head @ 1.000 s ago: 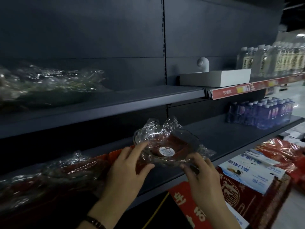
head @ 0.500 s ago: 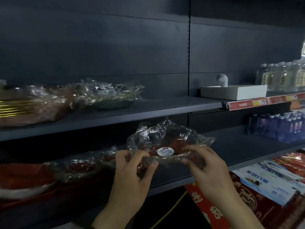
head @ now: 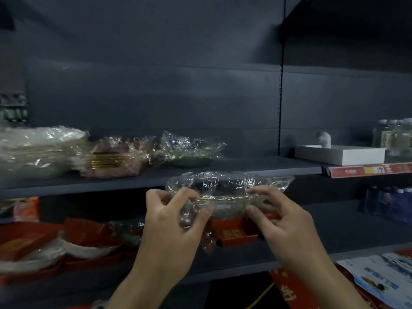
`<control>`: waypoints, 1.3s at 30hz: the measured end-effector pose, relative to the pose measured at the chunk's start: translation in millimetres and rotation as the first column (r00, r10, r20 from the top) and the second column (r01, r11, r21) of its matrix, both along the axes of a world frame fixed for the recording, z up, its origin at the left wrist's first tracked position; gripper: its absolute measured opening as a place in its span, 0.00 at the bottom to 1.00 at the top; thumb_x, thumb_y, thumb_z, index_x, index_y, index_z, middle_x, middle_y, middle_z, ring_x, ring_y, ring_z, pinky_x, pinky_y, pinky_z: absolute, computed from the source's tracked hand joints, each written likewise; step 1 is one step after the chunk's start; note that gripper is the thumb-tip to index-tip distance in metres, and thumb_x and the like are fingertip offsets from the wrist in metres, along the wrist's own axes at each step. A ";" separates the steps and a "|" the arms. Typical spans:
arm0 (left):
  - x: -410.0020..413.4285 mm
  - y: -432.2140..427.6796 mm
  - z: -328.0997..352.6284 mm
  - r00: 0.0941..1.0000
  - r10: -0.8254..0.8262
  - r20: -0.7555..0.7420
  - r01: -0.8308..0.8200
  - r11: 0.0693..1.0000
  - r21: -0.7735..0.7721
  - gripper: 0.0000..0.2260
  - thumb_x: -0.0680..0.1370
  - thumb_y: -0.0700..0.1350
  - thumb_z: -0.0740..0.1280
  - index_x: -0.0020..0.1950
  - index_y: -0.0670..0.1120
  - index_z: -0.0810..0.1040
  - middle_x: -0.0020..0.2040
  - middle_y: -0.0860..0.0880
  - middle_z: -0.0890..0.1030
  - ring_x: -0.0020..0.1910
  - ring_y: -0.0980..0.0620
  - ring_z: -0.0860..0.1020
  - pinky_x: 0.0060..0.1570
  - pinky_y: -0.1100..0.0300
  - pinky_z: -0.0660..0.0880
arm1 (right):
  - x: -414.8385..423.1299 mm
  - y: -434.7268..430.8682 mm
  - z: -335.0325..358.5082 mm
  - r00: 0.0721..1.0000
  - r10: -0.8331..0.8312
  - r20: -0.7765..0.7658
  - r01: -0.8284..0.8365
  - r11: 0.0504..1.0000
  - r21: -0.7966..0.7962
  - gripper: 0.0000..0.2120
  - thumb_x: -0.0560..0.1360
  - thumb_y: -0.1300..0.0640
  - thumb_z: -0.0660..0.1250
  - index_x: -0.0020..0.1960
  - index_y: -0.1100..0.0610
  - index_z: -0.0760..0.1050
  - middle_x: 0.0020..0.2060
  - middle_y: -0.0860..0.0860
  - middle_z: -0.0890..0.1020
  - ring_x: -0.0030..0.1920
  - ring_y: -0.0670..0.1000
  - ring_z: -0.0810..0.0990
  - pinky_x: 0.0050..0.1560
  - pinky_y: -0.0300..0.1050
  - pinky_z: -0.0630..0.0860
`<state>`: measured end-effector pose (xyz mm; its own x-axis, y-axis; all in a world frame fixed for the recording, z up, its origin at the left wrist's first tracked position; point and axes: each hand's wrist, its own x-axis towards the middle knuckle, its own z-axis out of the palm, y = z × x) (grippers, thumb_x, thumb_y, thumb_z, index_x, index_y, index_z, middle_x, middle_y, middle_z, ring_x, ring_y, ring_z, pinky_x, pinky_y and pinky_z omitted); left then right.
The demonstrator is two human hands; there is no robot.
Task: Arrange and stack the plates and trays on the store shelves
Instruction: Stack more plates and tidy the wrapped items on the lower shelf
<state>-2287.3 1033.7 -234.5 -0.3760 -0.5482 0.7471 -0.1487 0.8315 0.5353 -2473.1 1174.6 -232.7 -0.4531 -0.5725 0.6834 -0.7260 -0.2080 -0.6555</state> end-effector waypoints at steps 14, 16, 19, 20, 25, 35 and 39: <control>-16.2 -70.2 136.2 0.992 0.107 -0.066 -0.120 0.958 -0.262 0.14 0.79 0.61 0.71 0.63 0.59 0.79 0.57 0.51 0.66 0.46 0.60 0.73 0.48 0.69 0.73 | -26.3 -87.6 123.5 0.999 0.039 -0.020 -0.042 0.981 -0.191 0.11 0.82 0.44 0.69 0.64 0.35 0.78 0.65 0.47 0.78 0.51 0.40 0.86 0.42 0.31 0.81; -30.5 -95.0 151.7 0.989 0.124 -0.082 -0.141 0.957 -0.253 0.14 0.80 0.59 0.72 0.63 0.58 0.80 0.57 0.50 0.66 0.45 0.60 0.73 0.46 0.72 0.72 | -40.8 -115.8 138.4 1.000 -0.002 -0.023 -0.002 0.982 -0.187 0.10 0.81 0.45 0.70 0.62 0.39 0.80 0.57 0.48 0.81 0.35 0.33 0.81 0.32 0.28 0.73; -52.9 -134.7 164.3 0.993 0.118 -0.015 -0.119 0.983 -0.142 0.13 0.81 0.58 0.72 0.63 0.57 0.80 0.60 0.48 0.67 0.41 0.60 0.73 0.35 0.81 0.68 | -62.6 -156.4 152.4 0.996 -0.073 -0.059 0.063 0.985 -0.158 0.10 0.81 0.46 0.72 0.61 0.43 0.80 0.58 0.41 0.80 0.45 0.35 0.79 0.46 0.33 0.73; -59.6 -147.8 165.3 0.994 0.109 0.008 -0.108 0.989 -0.104 0.12 0.81 0.57 0.72 0.63 0.56 0.81 0.61 0.47 0.68 0.41 0.59 0.72 0.35 0.82 0.67 | -69.2 -168.1 154.4 0.994 -0.083 -0.068 0.073 0.988 -0.139 0.10 0.81 0.46 0.72 0.61 0.45 0.80 0.58 0.39 0.79 0.53 0.38 0.79 0.52 0.36 0.72; -92.2 -212.8 155.1 0.988 0.142 0.064 -0.132 0.981 -0.142 0.09 0.81 0.57 0.72 0.57 0.54 0.81 0.53 0.40 0.76 0.41 0.60 0.71 0.40 0.79 0.68 | -101.1 -228.2 152.3 0.985 -0.136 -0.111 0.128 0.989 -0.076 0.08 0.81 0.49 0.72 0.58 0.51 0.80 0.54 0.42 0.80 0.59 0.45 0.76 0.57 0.40 0.68; -137.9 -283.5 111.1 0.893 0.385 0.234 -0.329 0.912 -0.244 0.16 0.83 0.55 0.68 0.68 0.50 0.78 0.60 0.42 0.68 0.58 0.40 0.75 0.60 0.47 0.78 | -147.6 -306.4 108.6 0.960 -0.226 -0.163 0.257 0.945 0.201 0.09 0.81 0.41 0.65 0.58 0.42 0.78 0.65 0.45 0.79 0.70 0.57 0.66 0.70 0.57 0.61; -140.1 -285.3 93.6 0.859 0.417 0.297 -0.312 0.886 -0.343 0.17 0.85 0.58 0.64 0.68 0.49 0.80 0.67 0.42 0.72 0.69 0.40 0.69 0.71 0.44 0.72 | -159.3 -306.8 89.9 0.950 -0.228 -0.213 0.285 0.913 0.293 0.15 0.84 0.37 0.55 0.61 0.39 0.77 0.68 0.45 0.75 0.70 0.61 0.61 0.68 0.61 0.57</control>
<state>-2427.4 748.4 -140.8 -0.4558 -0.4917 0.7420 -0.6044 0.7829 0.1475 -2632.4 867.8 -142.8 -0.5068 -0.6507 0.5655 -0.8323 0.1984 -0.5176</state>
